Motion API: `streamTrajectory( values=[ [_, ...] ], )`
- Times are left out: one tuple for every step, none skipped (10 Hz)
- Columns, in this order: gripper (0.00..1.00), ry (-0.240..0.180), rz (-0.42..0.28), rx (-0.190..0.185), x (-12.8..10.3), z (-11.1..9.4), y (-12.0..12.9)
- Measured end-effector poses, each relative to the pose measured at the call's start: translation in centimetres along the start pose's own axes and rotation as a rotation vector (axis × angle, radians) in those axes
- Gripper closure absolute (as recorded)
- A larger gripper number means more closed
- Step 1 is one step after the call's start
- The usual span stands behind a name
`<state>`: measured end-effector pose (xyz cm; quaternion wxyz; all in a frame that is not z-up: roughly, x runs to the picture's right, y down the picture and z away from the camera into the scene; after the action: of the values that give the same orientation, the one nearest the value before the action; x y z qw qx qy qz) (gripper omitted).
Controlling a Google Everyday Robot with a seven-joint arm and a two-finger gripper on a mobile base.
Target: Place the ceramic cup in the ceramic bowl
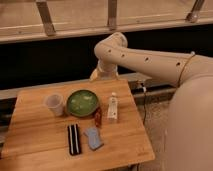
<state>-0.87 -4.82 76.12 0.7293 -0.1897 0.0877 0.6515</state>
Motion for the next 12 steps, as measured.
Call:
streamTrajectory(
  values=[
    [0.20,0.000,-0.004,-0.005,0.0,0.0,0.4],
    [0.20,0.001,0.002,-0.001,0.0,0.0,-0.1],
    [0.20,0.002,0.005,0.002,0.0,0.1,-0.3],
    [0.20,0.000,-0.002,0.001,0.0,0.0,-0.2],
    [0.20,-0.007,-0.035,0.000,-0.3,-0.3,0.7],
    [0.20,-0.014,-0.086,-0.003,-0.4,-0.8,2.8],
    [0.20,-0.021,-0.126,-0.004,-0.6,-1.0,4.5],
    [0.20,-0.031,-0.191,-0.009,-0.9,-1.4,7.9],
    [0.20,-0.037,-0.248,-0.017,-1.0,-1.6,11.2],
    [0.20,-0.039,-0.294,-0.024,-1.0,-1.7,13.9],
    [0.20,-0.041,-0.349,-0.032,-0.9,-1.9,17.0],
    [0.20,-0.037,-0.418,-0.036,-0.6,-1.7,20.7]
  ],
)
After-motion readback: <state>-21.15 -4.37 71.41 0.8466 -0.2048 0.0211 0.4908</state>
